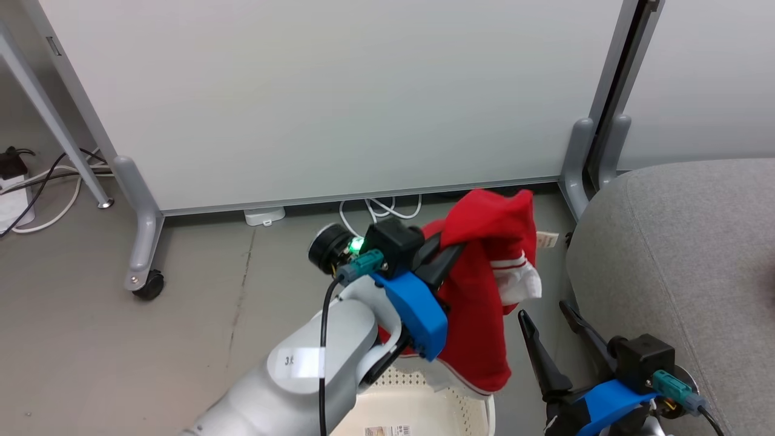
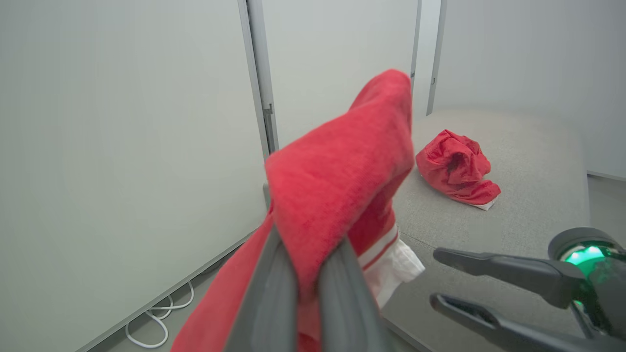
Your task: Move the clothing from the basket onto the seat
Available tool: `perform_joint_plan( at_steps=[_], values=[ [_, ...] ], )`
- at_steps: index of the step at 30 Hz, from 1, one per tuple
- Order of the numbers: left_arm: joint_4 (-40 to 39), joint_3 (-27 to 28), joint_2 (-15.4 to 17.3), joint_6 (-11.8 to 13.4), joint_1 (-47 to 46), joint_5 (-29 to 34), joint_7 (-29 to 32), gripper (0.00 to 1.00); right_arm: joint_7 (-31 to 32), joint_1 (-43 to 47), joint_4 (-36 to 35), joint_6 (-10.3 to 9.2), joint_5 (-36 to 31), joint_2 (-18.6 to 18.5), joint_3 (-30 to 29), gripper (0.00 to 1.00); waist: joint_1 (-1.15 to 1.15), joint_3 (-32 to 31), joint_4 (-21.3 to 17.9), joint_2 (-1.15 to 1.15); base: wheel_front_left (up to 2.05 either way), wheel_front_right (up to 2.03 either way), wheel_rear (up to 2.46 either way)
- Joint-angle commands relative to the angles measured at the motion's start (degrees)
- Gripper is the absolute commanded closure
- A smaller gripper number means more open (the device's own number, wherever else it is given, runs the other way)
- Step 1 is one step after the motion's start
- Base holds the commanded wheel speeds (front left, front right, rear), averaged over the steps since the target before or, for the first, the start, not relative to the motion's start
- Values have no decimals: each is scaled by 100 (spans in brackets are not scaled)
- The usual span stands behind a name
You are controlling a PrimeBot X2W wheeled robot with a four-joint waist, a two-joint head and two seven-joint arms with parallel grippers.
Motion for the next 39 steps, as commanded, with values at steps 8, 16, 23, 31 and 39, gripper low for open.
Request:
perform_joint_plan(
  at_steps=[8, 16, 23, 31, 39],
  values=[
    [-61, -267, 0, -12, -517, -413, -15, 100, -66, 59, 41, 1, 78, 6, 33, 0, 1, 30, 62, -1, 0, 0, 0],
    [19, -415, 0, -12, -468, -553, -15, 100, -108, -3, 101, 1, 118, 7, 69, 0, 1, 84, 15, -1, 0, 0, 0],
    [-27, -472, -1, -12, -485, -604, -15, 100, -87, -82, 137, 1, 110, 7, 131, 0, 1, 115, -17, -1, 0, 0, 0],
    [-32, -538, -1, -12, -475, -592, -15, 100, 151, -476, 366, 1, 177, 5, 453, 0, 1, 173, -60, -1, 0, 0, 0],
    [-183, -629, -2, -13, -543, -636, -15, 100, 234, -1240, 1102, 1, 265, -163, 838, 0, 1, 261, -18, -1, 0, 0, 0]
  ],
)
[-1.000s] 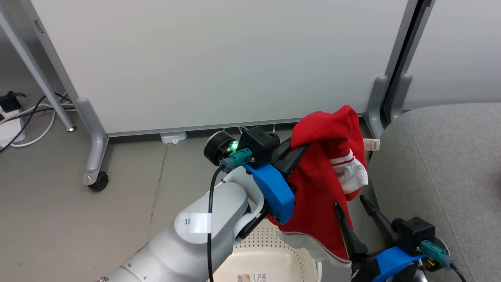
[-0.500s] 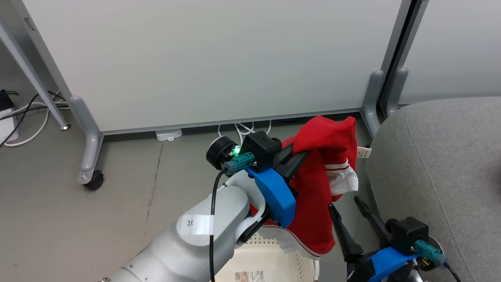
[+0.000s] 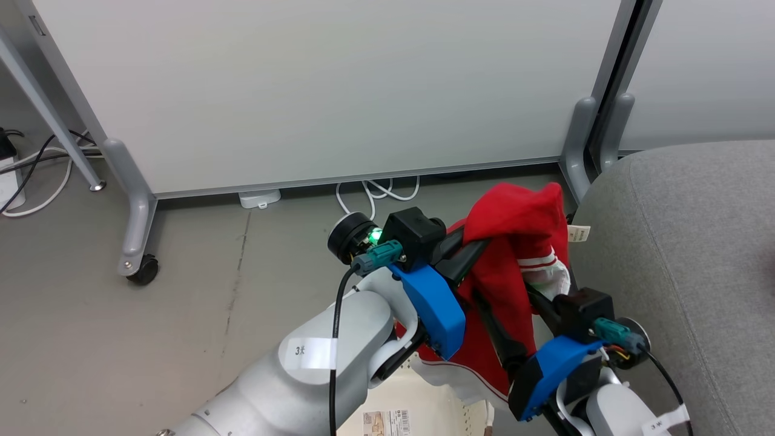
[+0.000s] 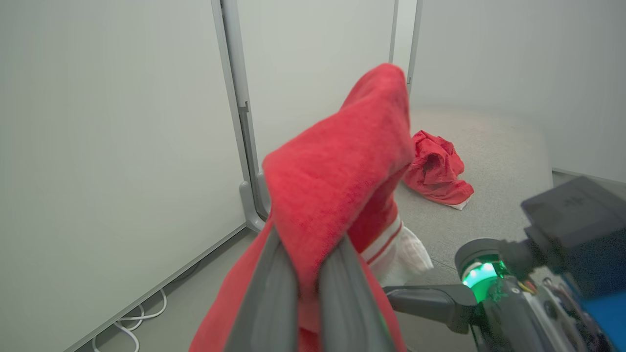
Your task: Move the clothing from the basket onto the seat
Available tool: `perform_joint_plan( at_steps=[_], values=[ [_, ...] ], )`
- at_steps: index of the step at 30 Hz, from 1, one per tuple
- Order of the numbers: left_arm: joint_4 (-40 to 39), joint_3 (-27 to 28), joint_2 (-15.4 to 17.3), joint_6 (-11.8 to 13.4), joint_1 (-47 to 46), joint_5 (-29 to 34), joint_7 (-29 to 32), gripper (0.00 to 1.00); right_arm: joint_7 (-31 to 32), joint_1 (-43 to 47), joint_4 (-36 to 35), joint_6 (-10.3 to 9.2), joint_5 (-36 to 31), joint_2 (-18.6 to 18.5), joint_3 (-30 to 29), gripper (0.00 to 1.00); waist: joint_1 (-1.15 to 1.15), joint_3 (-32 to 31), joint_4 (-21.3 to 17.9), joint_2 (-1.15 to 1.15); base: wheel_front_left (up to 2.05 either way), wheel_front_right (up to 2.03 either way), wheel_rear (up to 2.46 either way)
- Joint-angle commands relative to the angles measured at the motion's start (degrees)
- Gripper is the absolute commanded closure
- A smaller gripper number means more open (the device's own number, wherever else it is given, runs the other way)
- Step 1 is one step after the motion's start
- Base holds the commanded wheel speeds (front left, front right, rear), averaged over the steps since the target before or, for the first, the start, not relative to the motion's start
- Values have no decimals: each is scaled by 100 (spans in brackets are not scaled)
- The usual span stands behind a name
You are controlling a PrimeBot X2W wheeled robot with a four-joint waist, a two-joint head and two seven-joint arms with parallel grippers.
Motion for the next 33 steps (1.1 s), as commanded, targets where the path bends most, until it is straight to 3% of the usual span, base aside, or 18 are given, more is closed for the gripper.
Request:
perform_joint_plan(
  at_steps=[1, 10, 11, 12, 13, 33],
  values=[
    [-40, -30, -1, -13, -92, -26, -15, 100, 6, -203, 169, 1, 62, -46, 91, 0, 0, 17, 14, 0, 0, 0, 0],
    [-67, -75, -2, -13, -84, -51, -15, 100, -145, -859, 884, 1, 377, -110, 697, 0, 0, -13, 4, 0, 0, 0, 0],
    [-65, -78, -1, -12, -78, -58, -15, 100, -185, -915, 956, 1, 423, -108, 747, 35, 0, -23, 0, 0, 0, 0, 0],
    [-62, -83, -1, -13, -73, -68, -15, 100, -222, -954, 1017, 2, 466, -109, 797, 82, 0, -33, -3, 0, 0, 0, 0],
    [-55, -86, -1, -13, -66, -77, -15, 100, -268, -991, 1075, 1, 508, -114, 845, 100, 0, -45, -8, 0, 0, 0, 0],
    [20, -52, -1, -12, 36, -71, -16, 100, -707, -1187, 1582, 1, 882, -179, 1101, 100, 0, -154, -141, 0, 0, 0, 0]
  ],
)
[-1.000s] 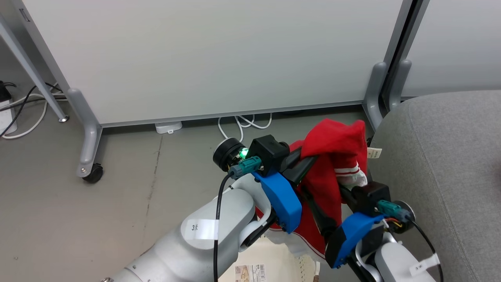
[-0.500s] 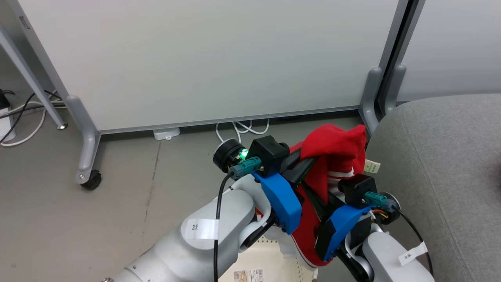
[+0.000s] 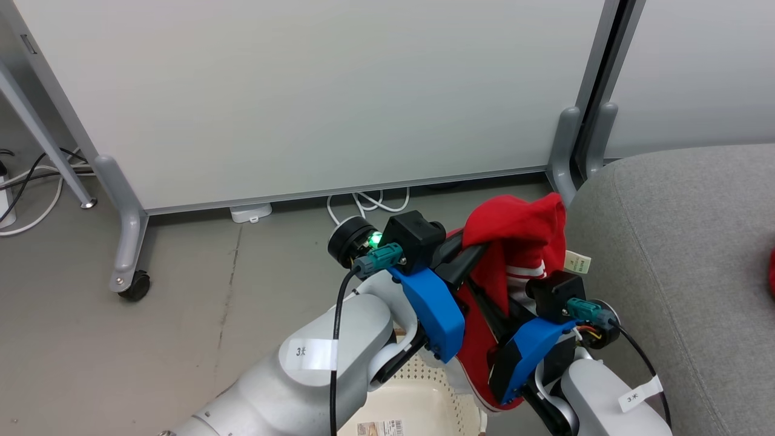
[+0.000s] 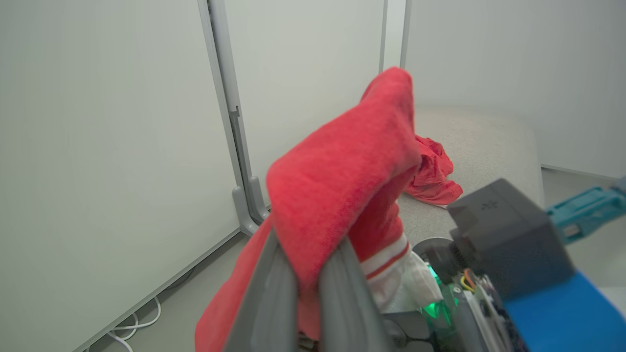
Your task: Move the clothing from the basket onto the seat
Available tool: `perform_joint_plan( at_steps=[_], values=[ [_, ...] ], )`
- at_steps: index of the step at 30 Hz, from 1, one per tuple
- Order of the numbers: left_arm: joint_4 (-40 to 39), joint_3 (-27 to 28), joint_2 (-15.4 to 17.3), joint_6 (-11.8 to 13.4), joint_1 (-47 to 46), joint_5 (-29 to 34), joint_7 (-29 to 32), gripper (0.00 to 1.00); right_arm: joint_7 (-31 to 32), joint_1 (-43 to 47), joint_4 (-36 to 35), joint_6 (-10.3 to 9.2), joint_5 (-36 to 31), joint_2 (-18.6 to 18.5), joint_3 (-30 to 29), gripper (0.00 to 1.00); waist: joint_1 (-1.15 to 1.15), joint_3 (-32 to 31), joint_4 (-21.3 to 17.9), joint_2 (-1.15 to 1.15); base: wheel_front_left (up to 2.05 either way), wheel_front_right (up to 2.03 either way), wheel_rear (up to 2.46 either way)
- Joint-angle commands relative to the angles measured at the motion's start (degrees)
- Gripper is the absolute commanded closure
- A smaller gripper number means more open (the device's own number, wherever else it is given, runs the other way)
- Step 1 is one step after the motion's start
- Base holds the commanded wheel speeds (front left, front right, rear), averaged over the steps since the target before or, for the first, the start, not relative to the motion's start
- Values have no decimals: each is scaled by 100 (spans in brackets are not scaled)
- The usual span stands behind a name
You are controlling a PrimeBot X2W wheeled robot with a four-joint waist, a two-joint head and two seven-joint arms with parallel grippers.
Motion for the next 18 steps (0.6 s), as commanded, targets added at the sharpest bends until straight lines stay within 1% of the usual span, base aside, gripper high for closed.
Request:
perform_joint_plan(
  at_steps=[1, 6, 7, 8, 9, 18],
  values=[
    [10, 24, -1, -13, 21, -13, -17, 100, -34, -74, 25, 1, 31, -7, 18, 100, 0, -2, -4, 0, 0, 0, 0],
    [26, 80, -2, -13, 14, -9, -17, 100, -71, -131, 69, 1, 53, -21, 65, 100, 0, 7, -8, 0, 0, 0, 0],
    [32, 95, -1, -13, 10, 18, -17, 46, -76, -137, 76, 1, 57, -33, 75, 100, 0, 7, -7, 0, 0, 0, 0],
    [35, 101, -1, -13, 13, 41, -17, 15, -79, -140, 81, 1, 59, -44, 84, 100, 0, 8, -6, 0, 0, 0, 0],
    [37, 103, -2, -13, 24, 71, -16, 0, -82, -146, 87, 1, 64, -52, 90, 100, 0, 8, -6, 0, 0, 0, 0],
    [77, 216, 0, -13, 111, 178, -16, 0, -150, -180, 142, 2, 72, -55, 83, 100, 0, -14, 3, 0, 0, 0, 0]
  ],
)
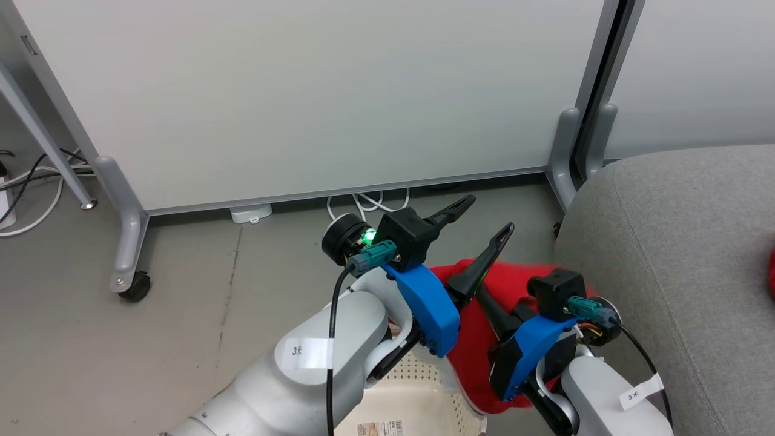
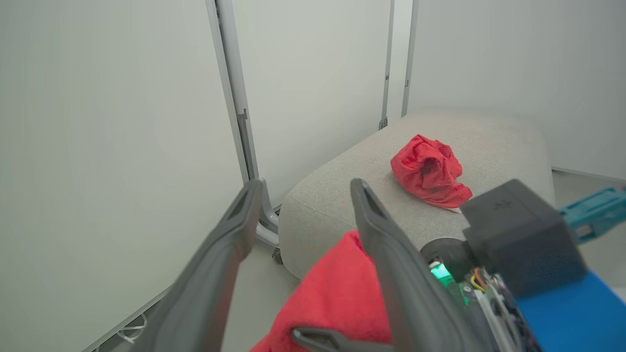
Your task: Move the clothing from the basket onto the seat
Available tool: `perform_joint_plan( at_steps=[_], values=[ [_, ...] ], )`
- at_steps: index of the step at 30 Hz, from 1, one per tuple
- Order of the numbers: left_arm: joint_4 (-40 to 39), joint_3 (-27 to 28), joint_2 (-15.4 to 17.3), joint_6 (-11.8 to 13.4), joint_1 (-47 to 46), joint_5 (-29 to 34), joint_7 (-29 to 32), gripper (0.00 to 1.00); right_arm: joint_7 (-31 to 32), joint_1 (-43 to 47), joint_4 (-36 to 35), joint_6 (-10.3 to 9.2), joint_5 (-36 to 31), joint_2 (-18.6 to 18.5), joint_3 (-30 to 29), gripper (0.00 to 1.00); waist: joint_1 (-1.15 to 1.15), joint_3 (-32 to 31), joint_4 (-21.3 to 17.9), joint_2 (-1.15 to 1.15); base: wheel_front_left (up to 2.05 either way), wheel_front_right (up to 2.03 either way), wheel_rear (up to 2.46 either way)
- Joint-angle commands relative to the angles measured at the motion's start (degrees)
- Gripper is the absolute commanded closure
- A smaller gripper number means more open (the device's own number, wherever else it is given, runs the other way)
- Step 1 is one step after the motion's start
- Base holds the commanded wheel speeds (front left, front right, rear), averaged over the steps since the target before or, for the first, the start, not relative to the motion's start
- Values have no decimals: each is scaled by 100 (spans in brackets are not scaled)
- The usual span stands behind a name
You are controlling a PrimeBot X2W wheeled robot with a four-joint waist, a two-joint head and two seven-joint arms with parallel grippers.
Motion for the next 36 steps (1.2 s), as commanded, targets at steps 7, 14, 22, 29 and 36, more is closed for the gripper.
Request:
perform_joint_plan(
  at_steps=[7, 14, 22, 29, 36],
  values=[
    [9, 409, 1, -13, 305, 316, -15, 0, -81, -68, 27, 2, 29, -38, -27, 100, 0, -6, 27, 0, 0, 0, 0],
    [-366, 1152, 173, -3, 1029, 961, -15, 0, -102, -19, -26, 2, 5, -111, -85, 100, 0, 22, 65, 0, 0, 0, 0],
    [-886, 2169, 411, 40, 2058, 1733, -15, 0, -108, 90, -112, 2, -45, -155, -267, 100, 0, 52, 108, 0, 0, 0, 0],
    [-1149, 3003, 465, 32, 2747, 2170, -15, 0, -61, 150, -221, 2, -119, -187, -415, 100, 0, 90, 128, 0, 0, 0, 0],
    [-1279, 3530, 415, 10, 3184, 2497, -15, 0, -11, 234, -302, 2, -181, -174, -512, 100, 0, 110, 123, 0, 0, 0, 0]
  ],
)
